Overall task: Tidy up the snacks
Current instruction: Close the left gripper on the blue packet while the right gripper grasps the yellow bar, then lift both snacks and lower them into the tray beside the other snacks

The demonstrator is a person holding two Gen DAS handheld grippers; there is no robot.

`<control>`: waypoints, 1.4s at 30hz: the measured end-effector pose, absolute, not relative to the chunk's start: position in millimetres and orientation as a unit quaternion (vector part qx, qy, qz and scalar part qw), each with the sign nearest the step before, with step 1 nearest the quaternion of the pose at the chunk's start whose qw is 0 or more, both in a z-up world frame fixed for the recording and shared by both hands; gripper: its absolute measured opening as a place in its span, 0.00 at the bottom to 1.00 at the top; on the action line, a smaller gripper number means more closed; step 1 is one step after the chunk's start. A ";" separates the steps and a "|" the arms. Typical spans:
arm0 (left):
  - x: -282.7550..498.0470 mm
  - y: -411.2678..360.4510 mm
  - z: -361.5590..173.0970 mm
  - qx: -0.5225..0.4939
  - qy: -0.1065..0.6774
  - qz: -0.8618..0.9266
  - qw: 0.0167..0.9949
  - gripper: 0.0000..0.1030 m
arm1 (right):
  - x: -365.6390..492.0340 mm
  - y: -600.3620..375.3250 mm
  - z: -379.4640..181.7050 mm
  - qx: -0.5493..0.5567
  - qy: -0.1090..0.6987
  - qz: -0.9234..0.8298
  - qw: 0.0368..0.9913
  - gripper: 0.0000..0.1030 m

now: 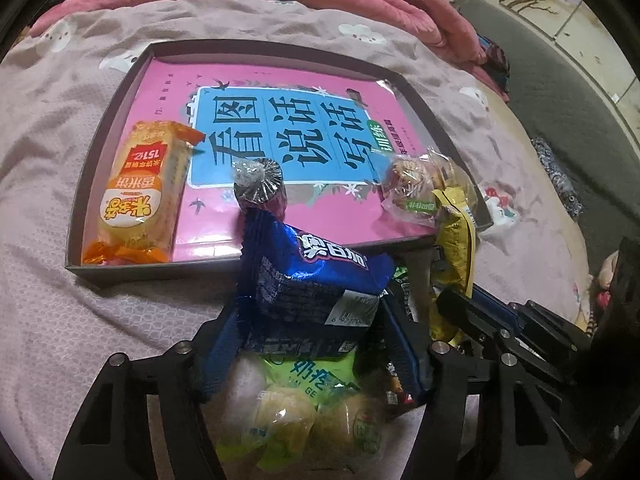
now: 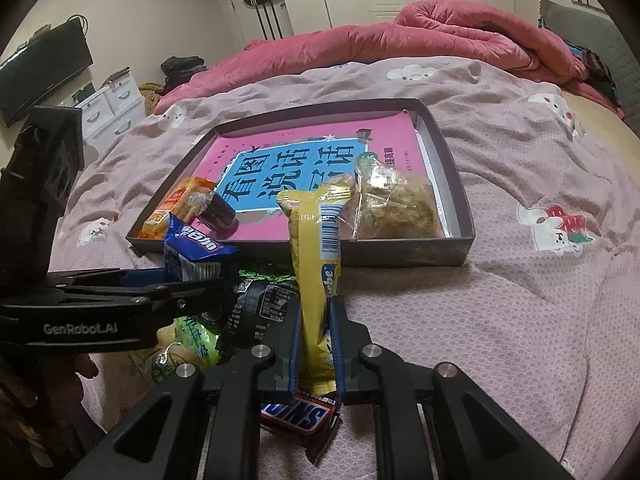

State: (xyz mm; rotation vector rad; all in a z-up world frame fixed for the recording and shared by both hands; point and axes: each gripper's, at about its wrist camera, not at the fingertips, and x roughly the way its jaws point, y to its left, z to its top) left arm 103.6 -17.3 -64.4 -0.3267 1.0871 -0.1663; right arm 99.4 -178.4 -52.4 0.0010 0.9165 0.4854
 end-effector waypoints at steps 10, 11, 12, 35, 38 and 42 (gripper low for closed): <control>100.5 -17.0 -61.7 -0.145 0.503 -0.086 0.848 0.54 | 101.0 -182.6 -49.6 0.018 0.434 0.235 0.869 0.13; 98.8 -16.2 -60.6 -0.147 0.502 -0.087 0.848 0.54 | 100.5 -183.2 -48.7 0.019 0.432 0.235 0.871 0.13; 96.4 -13.9 -58.8 -0.149 0.500 -0.089 0.848 0.54 | 100.2 -183.5 -47.4 0.019 0.429 0.236 0.872 0.12; 76.5 22.5 -22.0 -0.172 0.456 -0.069 0.871 0.54 | 93.4 -183.1 -32.6 0.022 0.402 0.251 0.881 0.11; 75.8 25.5 -19.3 -0.176 0.452 -0.067 0.872 0.54 | 93.5 -183.9 -30.2 0.027 0.399 0.253 0.881 0.11; 74.3 29.6 -15.4 -0.180 0.447 -0.065 0.874 0.54 | 93.8 -185.2 -26.0 0.031 0.394 0.253 0.883 0.11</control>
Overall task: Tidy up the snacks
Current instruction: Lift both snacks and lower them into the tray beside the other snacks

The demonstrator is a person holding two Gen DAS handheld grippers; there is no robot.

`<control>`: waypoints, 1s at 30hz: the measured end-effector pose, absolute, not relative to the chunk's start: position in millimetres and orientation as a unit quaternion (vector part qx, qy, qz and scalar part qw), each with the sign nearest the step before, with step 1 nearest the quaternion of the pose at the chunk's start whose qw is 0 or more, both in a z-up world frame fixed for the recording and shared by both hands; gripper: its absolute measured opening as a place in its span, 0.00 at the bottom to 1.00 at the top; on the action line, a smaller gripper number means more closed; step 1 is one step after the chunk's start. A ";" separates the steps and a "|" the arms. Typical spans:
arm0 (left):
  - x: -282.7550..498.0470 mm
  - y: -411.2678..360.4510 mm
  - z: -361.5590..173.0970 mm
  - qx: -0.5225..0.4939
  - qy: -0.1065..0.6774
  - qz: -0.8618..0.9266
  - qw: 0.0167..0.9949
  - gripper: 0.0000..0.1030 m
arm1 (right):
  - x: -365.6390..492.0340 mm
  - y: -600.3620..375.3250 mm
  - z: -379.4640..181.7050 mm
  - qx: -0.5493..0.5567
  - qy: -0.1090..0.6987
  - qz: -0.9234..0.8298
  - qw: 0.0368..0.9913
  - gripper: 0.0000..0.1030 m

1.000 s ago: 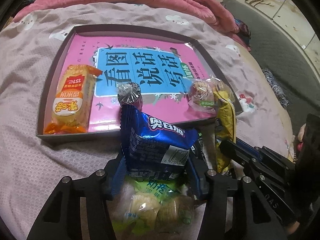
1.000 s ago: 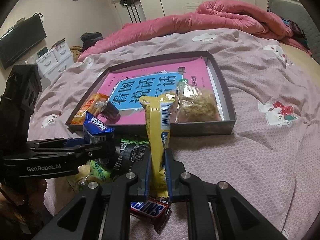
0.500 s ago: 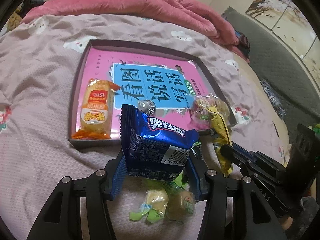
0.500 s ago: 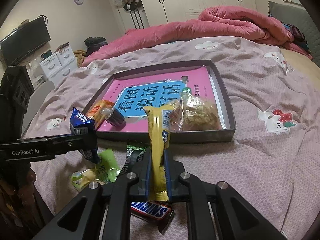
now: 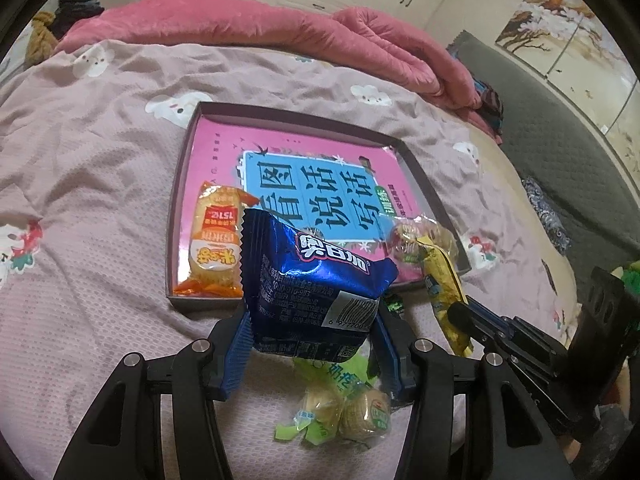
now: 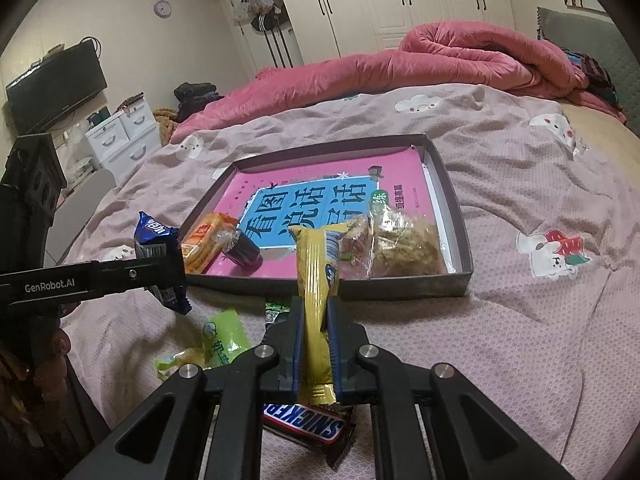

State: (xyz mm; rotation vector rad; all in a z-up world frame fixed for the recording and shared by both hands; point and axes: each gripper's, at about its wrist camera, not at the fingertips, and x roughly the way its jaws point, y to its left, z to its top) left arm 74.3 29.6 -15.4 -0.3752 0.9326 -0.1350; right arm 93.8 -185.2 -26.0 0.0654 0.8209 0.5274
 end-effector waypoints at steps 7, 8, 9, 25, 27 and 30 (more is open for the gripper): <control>74.7 37.4 -7.5 -0.184 0.434 -0.056 0.880 0.54 | 96.0 -183.5 -15.3 0.034 0.380 0.258 0.887 0.10; 74.9 38.5 -6.4 -0.184 0.432 -0.056 0.881 0.54 | 96.6 -183.0 -13.6 0.034 0.378 0.259 0.888 0.10; 75.4 39.9 -5.7 -0.184 0.431 -0.055 0.882 0.54 | 96.9 -182.3 -12.4 0.034 0.376 0.259 0.889 0.10; 94.6 60.3 -5.6 -0.192 0.420 -0.027 0.887 0.54 | 130.6 -164.2 2.2 0.040 0.359 0.257 0.897 0.10; 99.3 61.2 -6.7 -0.186 0.419 -0.022 0.888 0.54 | 136.6 -162.5 -0.3 0.044 0.364 0.254 0.895 0.10; 106.2 62.4 -9.8 -0.185 0.421 -0.019 0.888 0.54 | 144.0 -160.4 -4.8 0.049 0.371 0.252 0.893 0.10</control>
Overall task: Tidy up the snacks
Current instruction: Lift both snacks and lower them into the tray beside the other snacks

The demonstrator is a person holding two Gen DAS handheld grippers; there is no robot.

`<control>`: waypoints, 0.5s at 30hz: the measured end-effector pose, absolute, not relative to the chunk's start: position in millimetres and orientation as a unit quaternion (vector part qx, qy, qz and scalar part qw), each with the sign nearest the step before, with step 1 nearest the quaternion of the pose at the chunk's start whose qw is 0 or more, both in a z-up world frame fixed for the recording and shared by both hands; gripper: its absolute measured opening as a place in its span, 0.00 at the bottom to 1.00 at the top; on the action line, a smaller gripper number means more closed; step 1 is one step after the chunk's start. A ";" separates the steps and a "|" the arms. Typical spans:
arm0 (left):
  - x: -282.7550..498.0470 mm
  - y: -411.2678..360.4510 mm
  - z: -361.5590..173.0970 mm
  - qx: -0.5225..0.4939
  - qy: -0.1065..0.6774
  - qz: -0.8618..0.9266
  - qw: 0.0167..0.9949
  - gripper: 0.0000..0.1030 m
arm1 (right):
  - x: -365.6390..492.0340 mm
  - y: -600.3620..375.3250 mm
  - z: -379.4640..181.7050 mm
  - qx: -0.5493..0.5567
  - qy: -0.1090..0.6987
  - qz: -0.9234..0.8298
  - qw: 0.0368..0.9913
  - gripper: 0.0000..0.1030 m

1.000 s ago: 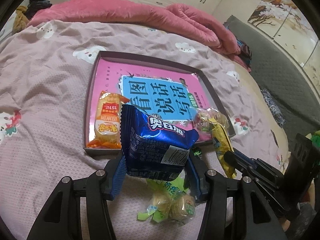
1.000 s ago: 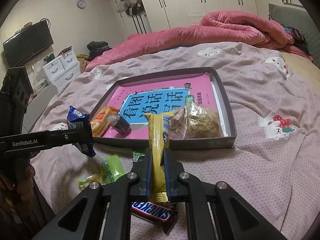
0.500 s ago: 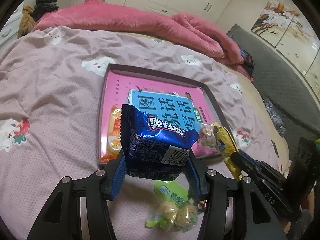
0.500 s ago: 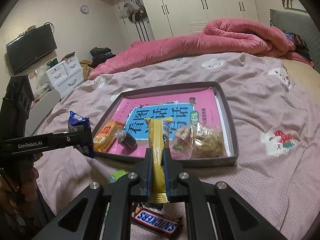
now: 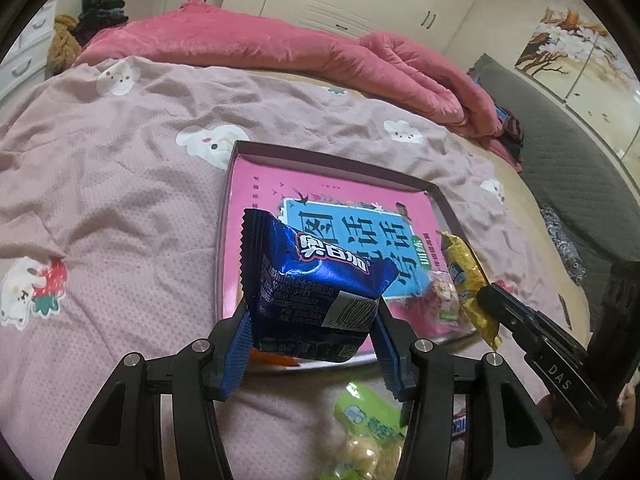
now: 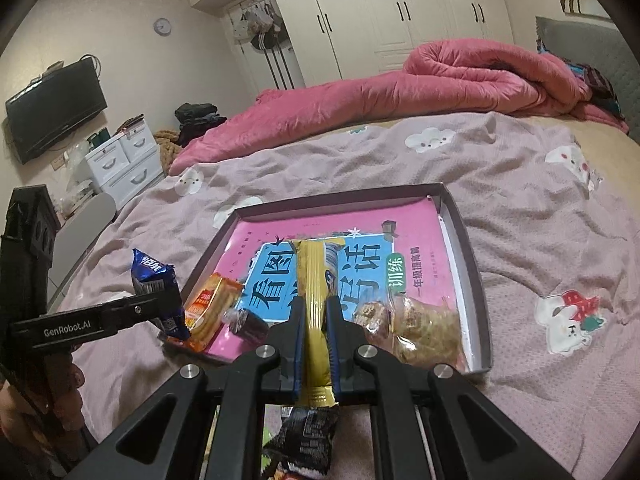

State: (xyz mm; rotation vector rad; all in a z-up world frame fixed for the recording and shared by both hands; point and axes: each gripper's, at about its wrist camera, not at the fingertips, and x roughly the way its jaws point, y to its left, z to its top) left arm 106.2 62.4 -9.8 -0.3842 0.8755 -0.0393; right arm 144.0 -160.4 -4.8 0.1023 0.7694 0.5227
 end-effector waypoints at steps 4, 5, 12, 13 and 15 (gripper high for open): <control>113.5 63.1 -17.3 -0.186 0.428 -0.019 0.884 0.54 | 151.5 -156.8 -8.0 0.050 0.377 0.249 0.891 0.10; 115.6 62.4 -19.4 -0.183 0.430 -0.016 0.884 0.54 | 152.5 -155.9 -8.4 0.049 0.378 0.248 0.891 0.10; 123.7 56.1 -29.1 -0.168 0.440 -0.017 0.882 0.54 | 155.8 -152.4 -10.2 0.045 0.380 0.245 0.891 0.10; 124.6 55.6 -30.8 -0.167 0.442 -0.018 0.881 0.54 | 156.6 -151.6 -10.3 0.045 0.380 0.246 0.891 0.08; 125.6 54.6 -33.5 -0.166 0.445 -0.018 0.880 0.54 | 157.4 -149.5 -10.8 0.041 0.379 0.247 0.891 0.05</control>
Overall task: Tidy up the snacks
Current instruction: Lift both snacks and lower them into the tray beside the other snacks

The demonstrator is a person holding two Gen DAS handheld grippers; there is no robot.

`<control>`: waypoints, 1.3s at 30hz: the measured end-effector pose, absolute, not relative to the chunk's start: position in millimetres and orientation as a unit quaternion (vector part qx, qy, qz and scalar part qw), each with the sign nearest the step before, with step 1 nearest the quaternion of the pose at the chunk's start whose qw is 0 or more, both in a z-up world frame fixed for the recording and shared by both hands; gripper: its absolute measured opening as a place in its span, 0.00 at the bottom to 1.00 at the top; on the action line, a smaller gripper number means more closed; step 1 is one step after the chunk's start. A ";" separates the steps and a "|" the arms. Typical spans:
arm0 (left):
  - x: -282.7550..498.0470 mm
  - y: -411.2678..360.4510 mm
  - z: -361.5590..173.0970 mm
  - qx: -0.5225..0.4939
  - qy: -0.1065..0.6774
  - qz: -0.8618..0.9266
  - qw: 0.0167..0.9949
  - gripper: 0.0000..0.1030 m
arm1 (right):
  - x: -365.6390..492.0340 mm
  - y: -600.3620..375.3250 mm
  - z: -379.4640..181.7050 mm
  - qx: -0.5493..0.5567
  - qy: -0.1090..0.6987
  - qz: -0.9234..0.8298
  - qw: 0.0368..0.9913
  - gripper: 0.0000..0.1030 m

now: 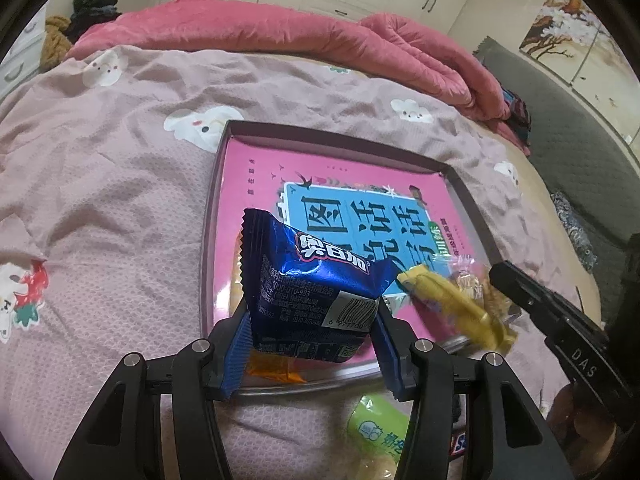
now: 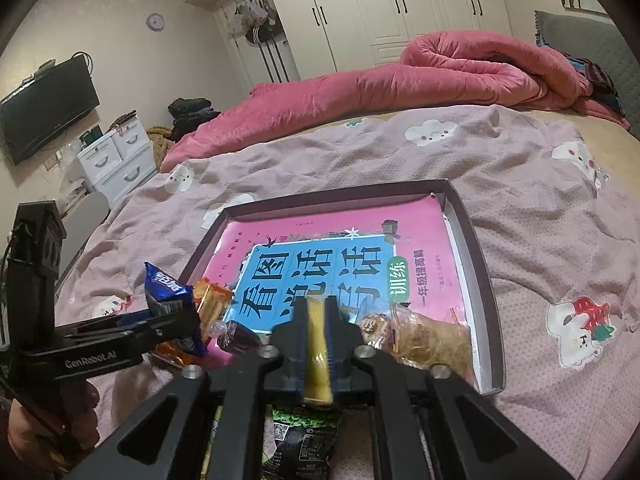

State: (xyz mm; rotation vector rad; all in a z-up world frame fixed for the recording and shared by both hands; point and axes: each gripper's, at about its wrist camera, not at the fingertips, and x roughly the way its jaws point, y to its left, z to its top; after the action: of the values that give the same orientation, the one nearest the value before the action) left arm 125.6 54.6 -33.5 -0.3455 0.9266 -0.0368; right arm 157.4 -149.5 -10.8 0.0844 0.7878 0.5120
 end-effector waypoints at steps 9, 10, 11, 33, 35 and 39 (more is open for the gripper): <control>127.6 47.9 -38.9 -0.153 0.449 -0.024 0.880 0.54 | 156.6 -145.4 -20.8 0.028 0.403 0.248 0.881 0.05; 127.4 46.0 -38.6 -0.147 0.449 -0.023 0.881 0.54 | 153.3 -147.0 -21.2 0.028 0.403 0.252 0.879 0.05; 127.3 44.5 -38.5 -0.144 0.449 -0.025 0.881 0.54 | 149.6 -148.1 -21.6 0.028 0.404 0.256 0.878 0.05; 135.8 24.1 -40.7 -0.126 0.455 -0.052 0.880 0.55 | 131.2 -137.5 -29.4 -0.003 0.415 0.266 0.870 0.13; 136.9 23.0 -41.2 -0.127 0.456 -0.054 0.879 0.55 | 133.6 -136.1 -31.4 -0.004 0.417 0.264 0.869 0.13; 139.1 23.4 -41.8 -0.130 0.457 -0.056 0.878 0.55 | 138.3 -131.9 -35.8 -0.009 0.421 0.260 0.869 0.13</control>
State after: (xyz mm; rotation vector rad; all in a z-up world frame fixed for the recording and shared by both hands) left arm 139.1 23.4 -41.9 -0.2711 0.9530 -0.1165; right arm 138.3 -131.9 -35.8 -0.0197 0.8815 0.5443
